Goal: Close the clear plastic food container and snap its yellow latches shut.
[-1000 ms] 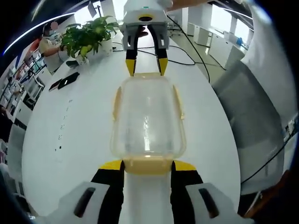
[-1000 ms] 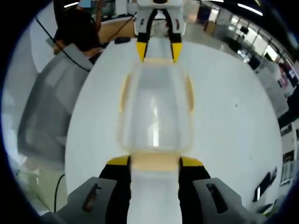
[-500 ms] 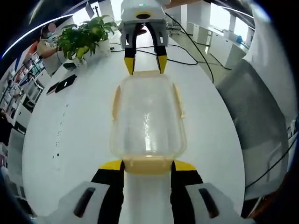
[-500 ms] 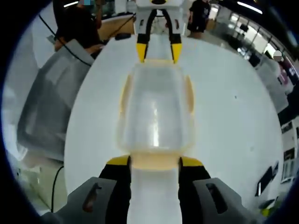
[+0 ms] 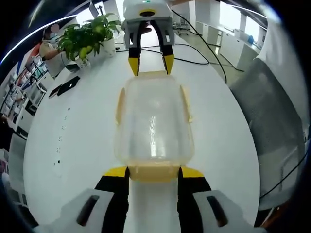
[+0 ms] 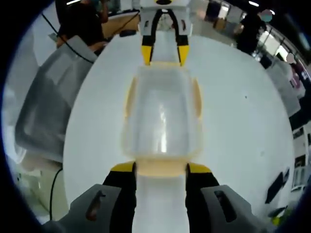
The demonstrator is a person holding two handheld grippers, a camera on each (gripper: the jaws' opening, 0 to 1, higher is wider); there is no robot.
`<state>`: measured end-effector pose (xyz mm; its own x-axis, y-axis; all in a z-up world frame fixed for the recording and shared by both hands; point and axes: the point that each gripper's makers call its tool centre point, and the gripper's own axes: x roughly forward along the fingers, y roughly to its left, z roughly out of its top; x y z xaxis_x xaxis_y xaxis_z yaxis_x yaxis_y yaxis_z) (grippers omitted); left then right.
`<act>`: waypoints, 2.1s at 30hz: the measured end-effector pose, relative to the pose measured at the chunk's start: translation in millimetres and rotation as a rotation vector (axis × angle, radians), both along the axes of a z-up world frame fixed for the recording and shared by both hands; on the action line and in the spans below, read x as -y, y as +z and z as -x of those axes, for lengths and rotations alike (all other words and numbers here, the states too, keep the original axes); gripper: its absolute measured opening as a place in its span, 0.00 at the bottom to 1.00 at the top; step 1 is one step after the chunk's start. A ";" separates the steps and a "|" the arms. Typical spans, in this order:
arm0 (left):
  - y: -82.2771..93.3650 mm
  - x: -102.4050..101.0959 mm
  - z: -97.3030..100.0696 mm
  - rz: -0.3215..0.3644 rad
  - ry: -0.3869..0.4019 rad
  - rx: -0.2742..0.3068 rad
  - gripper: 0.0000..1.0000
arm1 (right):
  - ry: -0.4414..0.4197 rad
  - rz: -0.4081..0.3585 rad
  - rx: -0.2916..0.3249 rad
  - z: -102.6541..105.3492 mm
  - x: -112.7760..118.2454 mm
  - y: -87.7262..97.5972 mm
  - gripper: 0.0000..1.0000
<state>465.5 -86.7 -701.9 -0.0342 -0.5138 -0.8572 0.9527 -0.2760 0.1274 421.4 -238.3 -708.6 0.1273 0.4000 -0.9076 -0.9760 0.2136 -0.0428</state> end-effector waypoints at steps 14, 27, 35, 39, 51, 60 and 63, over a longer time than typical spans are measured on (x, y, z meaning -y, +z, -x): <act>-6.9 0.9 -2.4 -0.003 -0.004 0.007 0.33 | 0.003 0.015 -0.004 -2.0 1.1 -5.4 0.35; -7.5 1.9 -1.1 0.006 -0.006 -0.001 0.33 | -0.007 0.010 -0.012 0.5 1.3 -9.6 0.36; -10.1 0.6 0.0 0.002 -0.004 -0.006 0.33 | -0.005 0.007 -0.021 1.2 0.2 -12.9 0.36; -11.4 1.0 0.8 0.002 0.000 -0.011 0.33 | -0.007 0.003 -0.025 0.9 0.4 -13.5 0.36; -14.3 3.8 1.6 0.002 0.002 -0.023 0.33 | 0.000 0.006 -0.038 1.0 3.6 -16.1 0.36; -16.7 5.0 1.5 -0.003 -0.004 -0.021 0.33 | 0.002 0.008 -0.037 1.9 4.7 -16.2 0.36; -17.1 4.2 1.8 -0.002 -0.003 -0.022 0.33 | 0.004 0.010 -0.035 1.4 4.7 -17.3 0.36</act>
<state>463.6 -90.9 -719.0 -0.0540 -0.5117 -0.8574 0.9545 -0.2787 0.1063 420.0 -243.0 -725.9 0.0942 0.3909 -0.9156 -0.9778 0.2092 -0.0112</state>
